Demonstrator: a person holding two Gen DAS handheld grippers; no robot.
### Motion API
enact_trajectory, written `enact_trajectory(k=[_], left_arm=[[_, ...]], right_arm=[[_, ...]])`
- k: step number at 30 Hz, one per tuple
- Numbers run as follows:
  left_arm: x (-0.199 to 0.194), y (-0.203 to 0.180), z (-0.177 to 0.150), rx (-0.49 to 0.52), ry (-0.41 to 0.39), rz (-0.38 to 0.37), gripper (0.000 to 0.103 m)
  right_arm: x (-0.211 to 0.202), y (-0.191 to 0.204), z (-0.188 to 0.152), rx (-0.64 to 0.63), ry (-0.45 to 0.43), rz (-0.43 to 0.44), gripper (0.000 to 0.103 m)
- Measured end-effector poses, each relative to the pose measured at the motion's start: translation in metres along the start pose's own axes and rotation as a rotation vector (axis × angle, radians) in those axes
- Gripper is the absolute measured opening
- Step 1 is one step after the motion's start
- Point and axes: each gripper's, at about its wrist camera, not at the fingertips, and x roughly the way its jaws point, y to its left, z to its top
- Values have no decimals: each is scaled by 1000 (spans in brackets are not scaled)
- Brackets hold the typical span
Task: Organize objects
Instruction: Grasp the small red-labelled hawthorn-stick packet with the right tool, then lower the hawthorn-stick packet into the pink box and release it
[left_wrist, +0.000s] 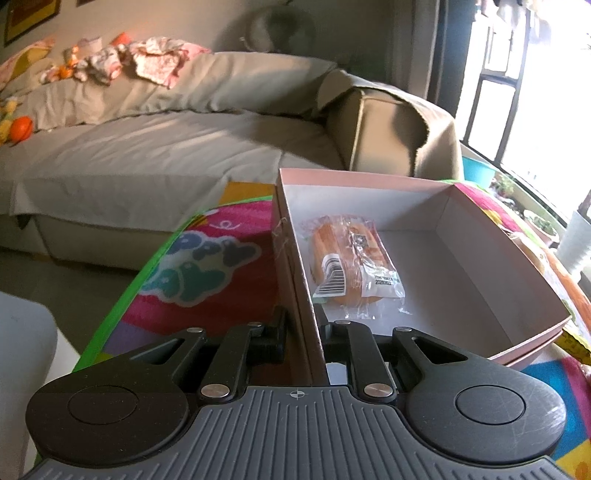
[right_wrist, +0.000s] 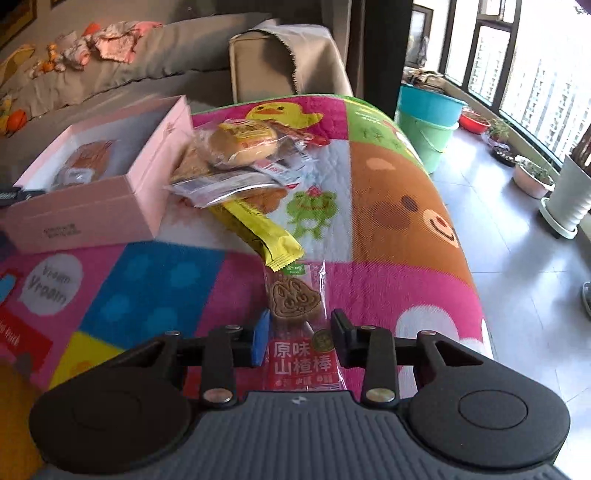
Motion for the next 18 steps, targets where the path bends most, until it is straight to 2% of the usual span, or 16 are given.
enact_trajectory(k=[4,7,8,9,12,14,16,17,18], left_arm=[[2,3,1,28,-7,-35,16],[1,0,2,16,3,-19,15],[1,-2,2,9,8,-6,15],[0,-4,2,0,13,9,14],[-2,-5,1,-24,24,26,14],[-3,-4,-1,-30,24,24,14],[-5,-3,-2,-35,22,21,15],[-5,-3,-3,-37,20,21,15],[-5,-3,-3,-41,20,22,15]], right_arm=[[-23,6,2,-18,-15,36,34],[-48,11,13,-20,-58,82,31],[-56,14,19,-23,-79,99,17],[-63,18,27,-23,-98,122,8],[-79,32,51,-57,-170,176,8],[-82,43,61,-119,-203,136,9],[-76,43,63,-146,-198,96,11],[-69,38,62,-134,-182,85,15],[-61,34,60,-120,-154,75,24]])
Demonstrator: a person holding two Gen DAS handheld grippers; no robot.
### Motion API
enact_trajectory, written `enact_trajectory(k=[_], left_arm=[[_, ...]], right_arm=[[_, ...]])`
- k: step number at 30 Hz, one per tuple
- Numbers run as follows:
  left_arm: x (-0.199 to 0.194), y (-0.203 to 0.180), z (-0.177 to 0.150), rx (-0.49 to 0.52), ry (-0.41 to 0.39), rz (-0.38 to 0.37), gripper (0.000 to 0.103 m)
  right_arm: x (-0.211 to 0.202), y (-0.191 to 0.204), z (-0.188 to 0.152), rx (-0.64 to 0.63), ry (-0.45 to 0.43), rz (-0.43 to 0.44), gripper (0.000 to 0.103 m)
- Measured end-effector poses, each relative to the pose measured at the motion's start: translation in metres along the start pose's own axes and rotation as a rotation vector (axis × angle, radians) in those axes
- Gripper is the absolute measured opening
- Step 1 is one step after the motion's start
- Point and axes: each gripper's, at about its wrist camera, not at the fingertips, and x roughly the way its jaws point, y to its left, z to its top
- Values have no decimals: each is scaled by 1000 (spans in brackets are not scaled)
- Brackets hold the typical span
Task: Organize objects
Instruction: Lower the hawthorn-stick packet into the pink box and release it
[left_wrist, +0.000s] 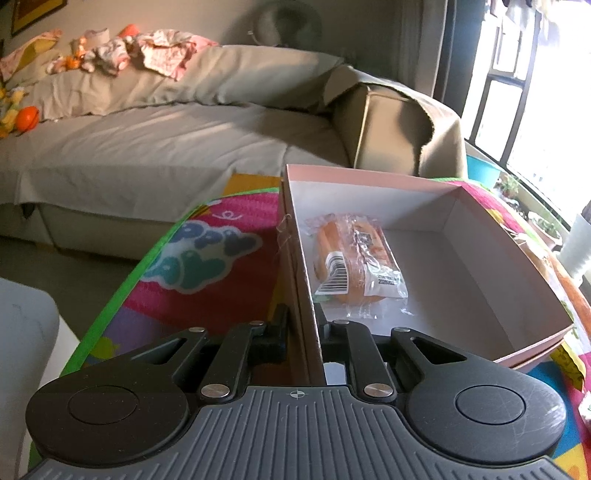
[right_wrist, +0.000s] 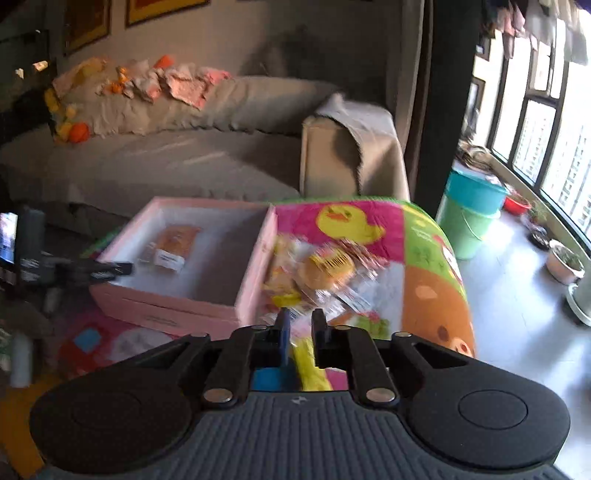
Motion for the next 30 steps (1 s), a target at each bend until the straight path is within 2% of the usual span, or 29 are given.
enact_trajectory(k=[1,2,3,7,8,10,14,18,21,25,28,30], left_arm=[[0,0,0,-1,0,1,15],[0,0,0,-2,-1,1,15],[0,0,0,-2,-1,0,15],[0,0,0,1,0,2,15],[0,0,0,2,0,1,15],[0,-1,1,7,0,1,15],[0,-1,0,2,-1,1,15],[0,-2,0,-2,0,2,15],[1,-1,0,-8,3,1,15],[2,-1,0,-13,11,3,14],[2,-1,0,-15,17,6,14],[2,-1,0,-13,16,7,14]], right_arm=[[8,-5,-7,15,39,-2,33],[14,-8,-15,27,70,1,55],[20,-9,-26,34,98,3,65],[45,-9,-70,17,233,-25,64],[45,-10,-78,22,240,-21,57],[36,-3,-80,12,232,11,37],[18,14,-68,-28,215,124,35],[-5,27,-34,-19,100,217,35],[-19,33,8,-5,-34,260,35],[-10,44,71,56,-152,317,36],[17,50,106,119,-164,316,56],[28,49,112,144,-171,273,58]])
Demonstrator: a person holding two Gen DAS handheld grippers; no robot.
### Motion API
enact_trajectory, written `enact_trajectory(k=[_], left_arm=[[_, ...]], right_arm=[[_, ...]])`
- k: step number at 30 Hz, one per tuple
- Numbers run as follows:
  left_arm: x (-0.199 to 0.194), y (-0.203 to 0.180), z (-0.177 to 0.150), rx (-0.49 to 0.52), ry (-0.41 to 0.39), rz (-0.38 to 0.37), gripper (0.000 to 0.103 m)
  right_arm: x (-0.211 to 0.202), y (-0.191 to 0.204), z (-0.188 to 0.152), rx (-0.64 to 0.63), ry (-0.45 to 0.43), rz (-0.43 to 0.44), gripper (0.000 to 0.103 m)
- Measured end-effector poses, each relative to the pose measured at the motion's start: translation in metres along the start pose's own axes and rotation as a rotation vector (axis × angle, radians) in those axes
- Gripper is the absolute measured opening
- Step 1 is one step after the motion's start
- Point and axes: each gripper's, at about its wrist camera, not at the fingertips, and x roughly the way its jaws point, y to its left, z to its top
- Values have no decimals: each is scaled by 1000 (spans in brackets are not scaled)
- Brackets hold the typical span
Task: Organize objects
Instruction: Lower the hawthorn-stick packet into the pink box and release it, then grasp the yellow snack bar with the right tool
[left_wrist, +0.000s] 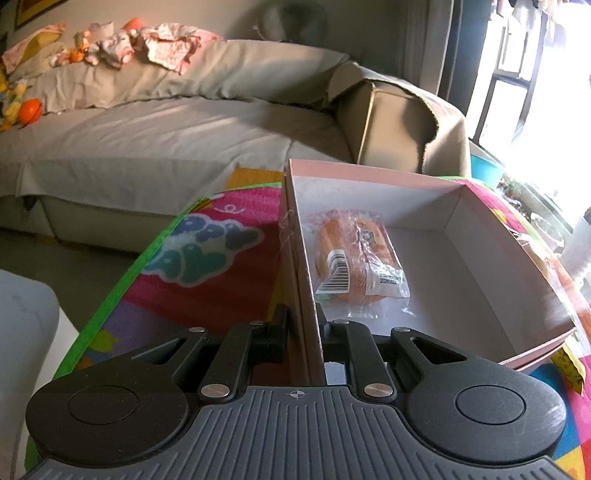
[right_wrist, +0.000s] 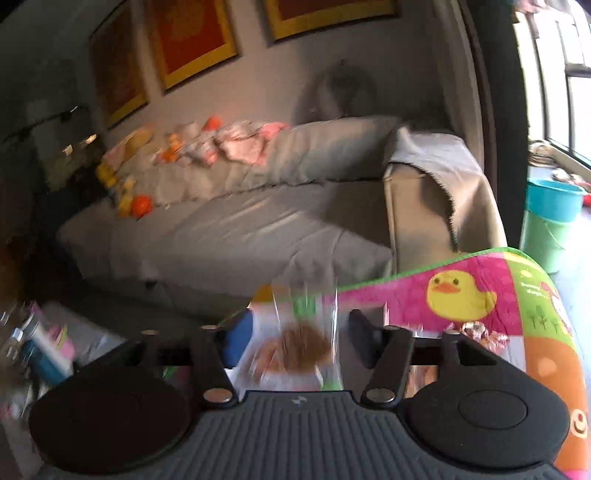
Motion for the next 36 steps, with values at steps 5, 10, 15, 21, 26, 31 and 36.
enact_trajectory(k=[5,10,15,21,26,31,36], left_arm=[[2,1,-1,-4,-2,1,15],[2,1,-3,-12,-10,1,15],[2,0,-4,-12,-11,1,15],[2,0,-4,-8,-9,4,15],[2,0,-5,-9,-8,4,15],[2,0,-5,-4,-7,6,15],[2,0,-5,-4,-9,4,15]], right_arm=[[-8,-33,-28,14,-19,-93,78],[-15,-75,-81,-38,68,-289,83],[-9,-106,-130,14,199,-338,85],[5,-106,-153,26,245,-314,85],[28,-91,-149,-61,230,-310,83],[39,-80,-146,-103,240,-265,40],[22,-83,-149,-78,274,-268,26]])
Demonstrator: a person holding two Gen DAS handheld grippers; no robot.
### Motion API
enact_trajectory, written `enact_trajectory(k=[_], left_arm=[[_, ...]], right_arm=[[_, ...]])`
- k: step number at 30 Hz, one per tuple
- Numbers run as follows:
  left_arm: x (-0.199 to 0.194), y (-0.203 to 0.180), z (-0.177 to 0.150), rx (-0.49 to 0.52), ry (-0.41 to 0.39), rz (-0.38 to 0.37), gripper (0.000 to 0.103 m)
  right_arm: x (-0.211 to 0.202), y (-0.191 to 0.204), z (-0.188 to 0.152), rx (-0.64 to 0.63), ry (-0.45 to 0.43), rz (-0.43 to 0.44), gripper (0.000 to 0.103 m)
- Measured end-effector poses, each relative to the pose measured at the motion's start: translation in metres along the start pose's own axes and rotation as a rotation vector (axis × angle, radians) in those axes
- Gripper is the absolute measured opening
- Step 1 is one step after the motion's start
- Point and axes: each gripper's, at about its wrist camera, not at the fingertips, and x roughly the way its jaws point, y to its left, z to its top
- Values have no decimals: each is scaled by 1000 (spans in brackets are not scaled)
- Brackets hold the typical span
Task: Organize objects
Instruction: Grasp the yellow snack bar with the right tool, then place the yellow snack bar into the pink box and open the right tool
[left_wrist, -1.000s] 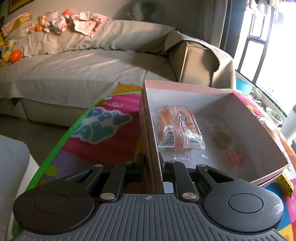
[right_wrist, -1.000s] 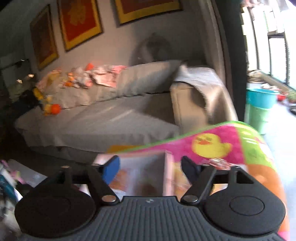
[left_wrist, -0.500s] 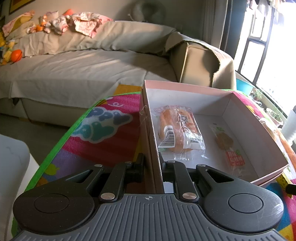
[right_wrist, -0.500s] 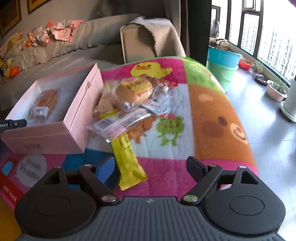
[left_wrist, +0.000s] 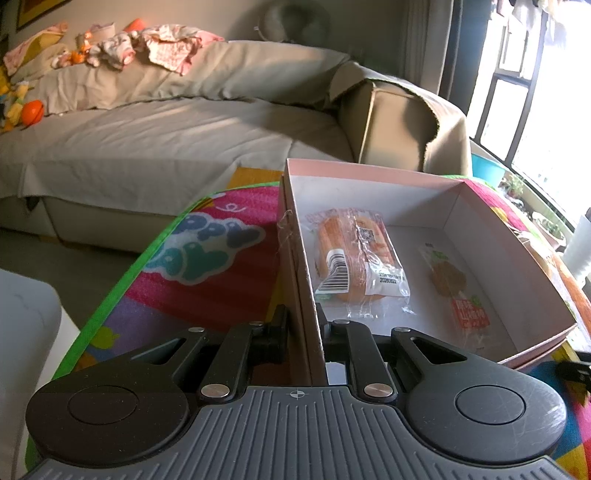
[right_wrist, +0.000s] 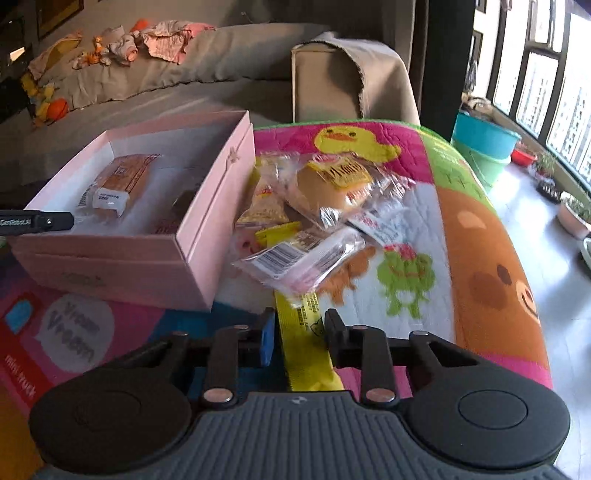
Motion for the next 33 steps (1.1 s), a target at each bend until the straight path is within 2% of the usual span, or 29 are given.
enact_trajectory(k=[5,11,19,24,28,33], left_arm=[[0,1,0,-6,2,-4,15],[0,1,0,-7,4,-3,15],[0,0,0,3,5,0,15],[0,1,0,9,7,-2,15],[0,2,0,7,6,-6,15],[0,2,0,3,5,-7,15]], right_arm=[[-27,-24,-24,68,37,-46,26],[-50,-29,-45,98,50,-25,26],[-28,-15,-27,49,14,-40,31],[-12,-9,-13,26,22,-43,32],[-23,-5,-18,17,45,5,23],[-63,-5,-18,30,7,49,22]])
